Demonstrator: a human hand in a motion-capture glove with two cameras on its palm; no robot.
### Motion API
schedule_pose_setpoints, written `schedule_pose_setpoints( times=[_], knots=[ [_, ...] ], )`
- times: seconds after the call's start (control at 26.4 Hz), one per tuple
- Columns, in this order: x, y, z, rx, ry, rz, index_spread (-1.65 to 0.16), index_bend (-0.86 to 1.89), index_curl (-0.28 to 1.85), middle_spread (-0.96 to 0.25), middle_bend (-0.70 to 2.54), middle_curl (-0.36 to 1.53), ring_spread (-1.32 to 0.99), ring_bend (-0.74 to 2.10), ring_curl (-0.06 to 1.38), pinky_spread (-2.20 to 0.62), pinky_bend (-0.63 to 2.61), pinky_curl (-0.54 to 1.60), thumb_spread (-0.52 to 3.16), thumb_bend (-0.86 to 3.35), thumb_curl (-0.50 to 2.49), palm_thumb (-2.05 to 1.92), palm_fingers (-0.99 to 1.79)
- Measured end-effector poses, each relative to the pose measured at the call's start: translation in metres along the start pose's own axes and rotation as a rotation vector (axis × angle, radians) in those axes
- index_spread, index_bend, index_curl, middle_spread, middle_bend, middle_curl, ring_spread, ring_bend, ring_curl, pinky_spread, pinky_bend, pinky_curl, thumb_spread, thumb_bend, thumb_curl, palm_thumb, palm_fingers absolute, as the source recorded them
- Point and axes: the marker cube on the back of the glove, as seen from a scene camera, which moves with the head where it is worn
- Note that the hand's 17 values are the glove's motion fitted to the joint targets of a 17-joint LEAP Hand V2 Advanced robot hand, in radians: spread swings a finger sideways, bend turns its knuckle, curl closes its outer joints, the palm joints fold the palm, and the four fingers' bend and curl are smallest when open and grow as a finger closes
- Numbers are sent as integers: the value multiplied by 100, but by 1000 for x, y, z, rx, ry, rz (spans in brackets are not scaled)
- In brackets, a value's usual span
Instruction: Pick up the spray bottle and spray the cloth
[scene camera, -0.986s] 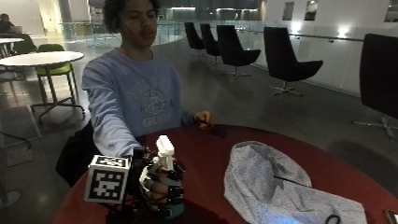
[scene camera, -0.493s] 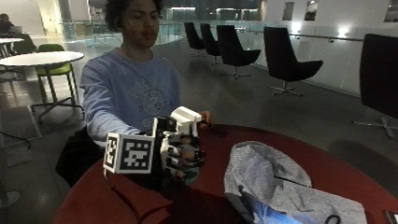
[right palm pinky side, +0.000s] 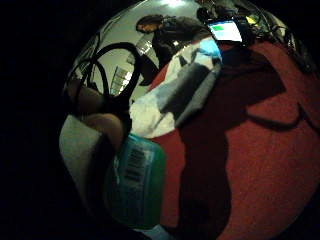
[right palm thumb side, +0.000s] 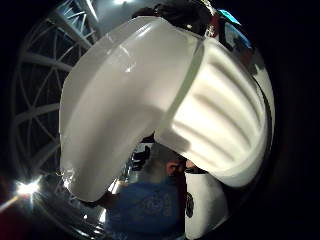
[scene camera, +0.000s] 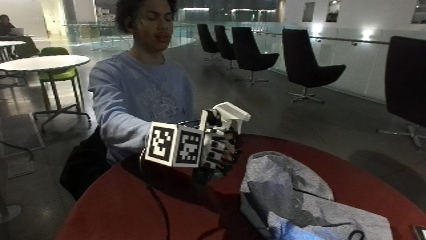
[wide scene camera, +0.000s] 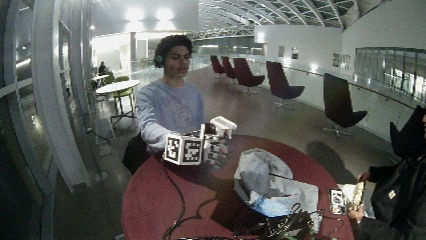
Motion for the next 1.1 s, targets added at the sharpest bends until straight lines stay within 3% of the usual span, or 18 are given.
schedule_pose_setpoints(
  times=[0.19, 0.57, 1.1],
  knots=[
    [-10, -10, 8, -119, -4, 102, -23, 16, 48, -7, 22, 47, -7, 54, 42, 12, 23, 32, 55, -3, 65, 96, 118],
    [-7, -23, 18, -193, 54, 267, -22, 16, 49, -6, 21, 48, -6, 57, 42, 11, 22, 34, 57, -3, 67, 95, 118],
    [3, -26, 19, -228, 90, 360, -20, 16, 49, -6, 20, 48, -5, 60, 43, 10, 26, 36, 57, -3, 68, 95, 119]
  ],
)
